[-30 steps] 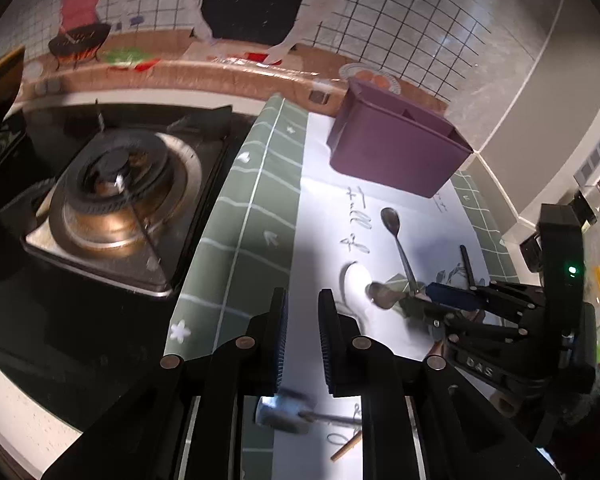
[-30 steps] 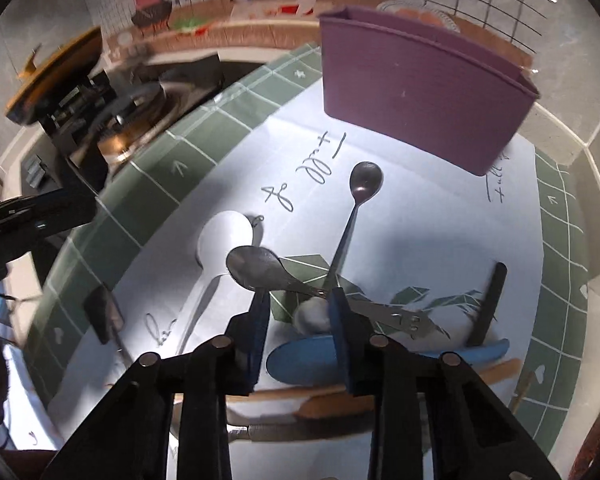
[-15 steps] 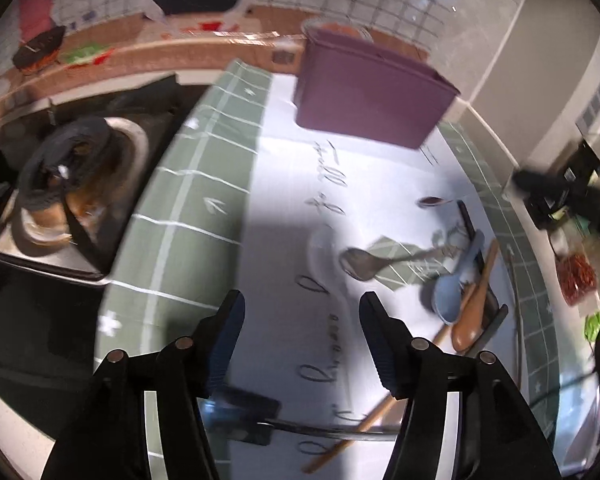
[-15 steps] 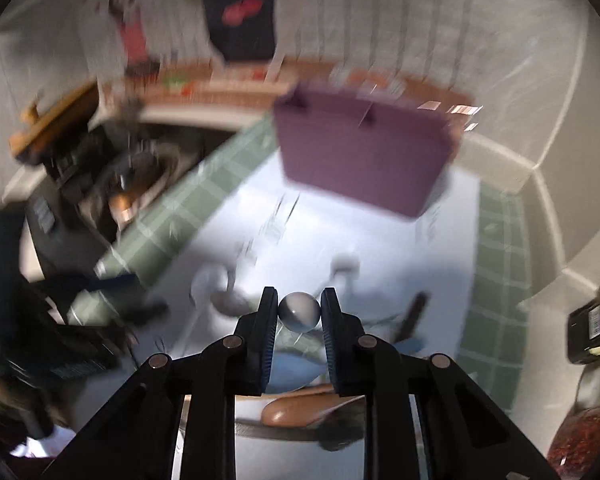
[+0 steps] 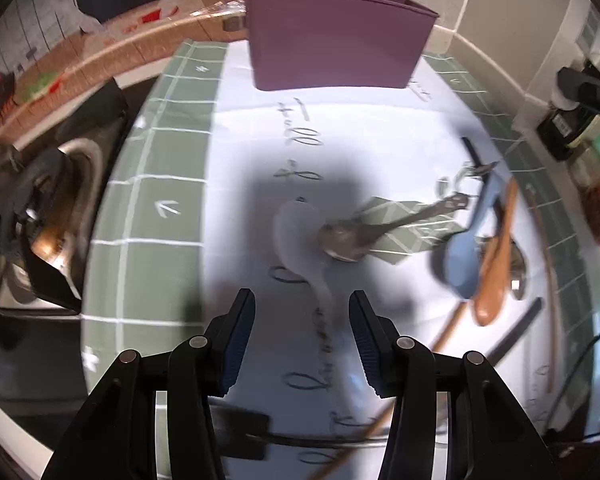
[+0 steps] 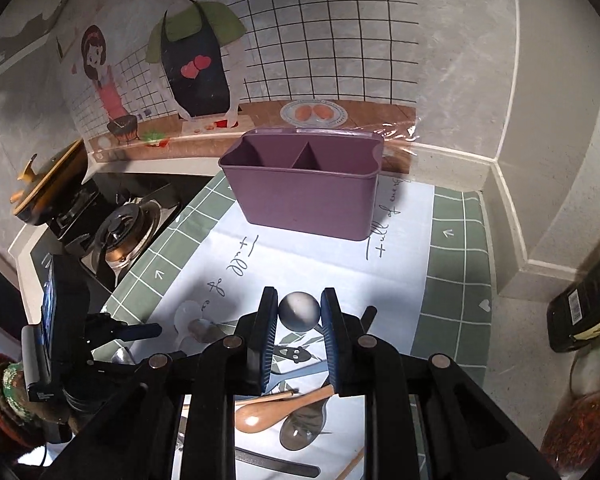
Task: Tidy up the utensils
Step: 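Grasp the white plastic spoon with the left gripper and lift it, then carry the white spoon to the purple holder and release it with the left gripper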
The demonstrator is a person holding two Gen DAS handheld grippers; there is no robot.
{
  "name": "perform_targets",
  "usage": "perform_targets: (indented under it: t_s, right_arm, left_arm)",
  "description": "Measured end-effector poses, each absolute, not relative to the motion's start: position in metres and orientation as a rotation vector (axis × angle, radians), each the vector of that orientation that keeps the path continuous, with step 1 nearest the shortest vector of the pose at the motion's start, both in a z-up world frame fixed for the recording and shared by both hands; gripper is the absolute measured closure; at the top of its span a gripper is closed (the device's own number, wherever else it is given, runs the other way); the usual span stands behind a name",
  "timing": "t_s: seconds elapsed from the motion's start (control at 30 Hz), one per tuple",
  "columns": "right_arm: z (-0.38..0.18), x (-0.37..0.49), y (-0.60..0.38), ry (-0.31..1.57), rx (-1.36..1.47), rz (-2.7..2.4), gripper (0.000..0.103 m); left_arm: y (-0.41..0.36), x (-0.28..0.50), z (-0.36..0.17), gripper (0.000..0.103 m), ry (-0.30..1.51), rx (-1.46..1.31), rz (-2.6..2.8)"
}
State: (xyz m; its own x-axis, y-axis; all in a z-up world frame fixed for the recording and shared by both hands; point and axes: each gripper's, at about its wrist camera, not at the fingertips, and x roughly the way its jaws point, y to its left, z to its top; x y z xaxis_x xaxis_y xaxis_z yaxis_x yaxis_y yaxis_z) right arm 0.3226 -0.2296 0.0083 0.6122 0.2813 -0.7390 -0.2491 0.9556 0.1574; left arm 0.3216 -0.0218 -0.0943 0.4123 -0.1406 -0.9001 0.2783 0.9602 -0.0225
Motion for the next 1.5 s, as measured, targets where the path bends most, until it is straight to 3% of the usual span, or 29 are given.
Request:
perform_targets:
  t_s: [0.27, 0.77, 0.83, 0.97, 1.5]
  right_arm:
    - [0.012, 0.319, -0.227, 0.851, 0.021, 0.293, 0.083]
    - [0.019, 0.318, -0.215, 0.823, -0.006, 0.276, 0.083]
    - [0.018, 0.316, -0.214, 0.827, -0.011, 0.267, 0.083]
    - [0.019, 0.31, -0.216, 0.832, 0.0, 0.258, 0.083]
    - [0.042, 0.3, -0.231, 0.822, 0.11, 0.286, 0.083]
  left_arm:
    - [0.008, 0.336, -0.092, 0.053, 1.085, 0.119, -0.253]
    - [-0.021, 0.367, -0.1, 0.054, 1.132, 0.094, -0.169]
    - [-0.025, 0.365, -0.099, 0.069, 1.109, 0.09, -0.165]
    - [-0.025, 0.358, -0.096, 0.07, 1.082, 0.058, -0.202]
    - [-0.004, 0.321, 0.02, 0.07, 0.716, -0.192, -0.407]
